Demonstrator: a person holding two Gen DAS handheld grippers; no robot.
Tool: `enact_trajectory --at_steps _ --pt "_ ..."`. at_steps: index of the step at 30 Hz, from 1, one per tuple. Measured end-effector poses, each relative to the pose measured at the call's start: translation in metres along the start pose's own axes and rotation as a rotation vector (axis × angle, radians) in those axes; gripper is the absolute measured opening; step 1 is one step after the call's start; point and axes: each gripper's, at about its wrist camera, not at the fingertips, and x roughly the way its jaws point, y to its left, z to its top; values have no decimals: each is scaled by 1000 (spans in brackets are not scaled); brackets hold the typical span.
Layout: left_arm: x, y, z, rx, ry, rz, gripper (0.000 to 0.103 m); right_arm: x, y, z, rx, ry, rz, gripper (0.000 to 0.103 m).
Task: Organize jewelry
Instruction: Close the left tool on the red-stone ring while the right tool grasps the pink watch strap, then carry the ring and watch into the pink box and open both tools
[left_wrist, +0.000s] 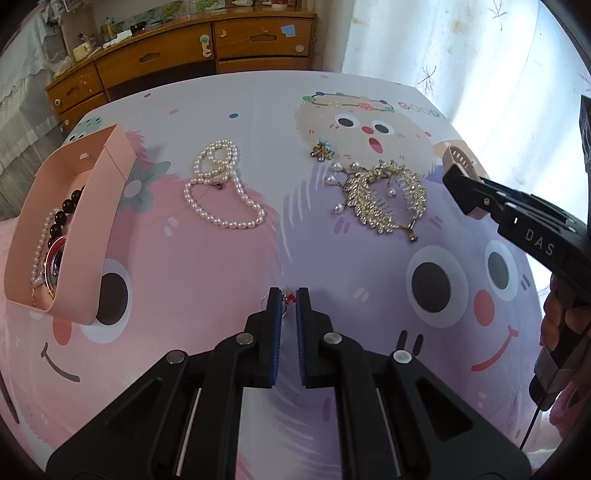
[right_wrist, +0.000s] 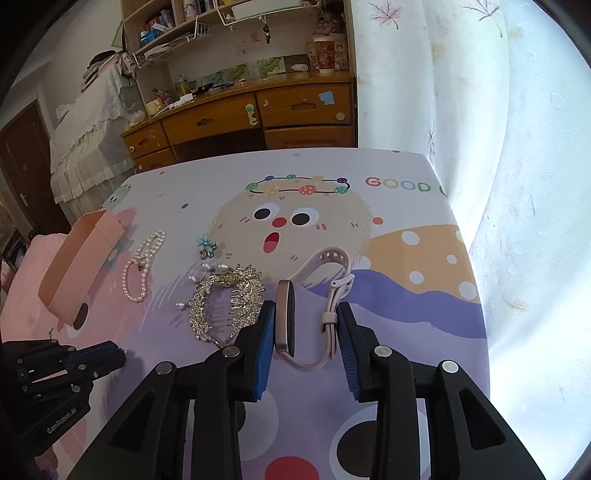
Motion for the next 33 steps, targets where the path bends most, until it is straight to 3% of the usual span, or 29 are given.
enact_trajectory --at_steps 9,17,23,33 --pt "-29 17 25 -44 -70 -78 5 -20 17 11 33 37 5 33" --pt "-73 66 43 -133 -104 -146 5 -34 73 22 17 35 11 33" --pt "-104 129 55 -166 -138 -91 5 -51 137 37 -50 -4 -22 33" --pt "-137 218 67 -155 -187 -29 5 -67 248 62 -84 -72 26 34"
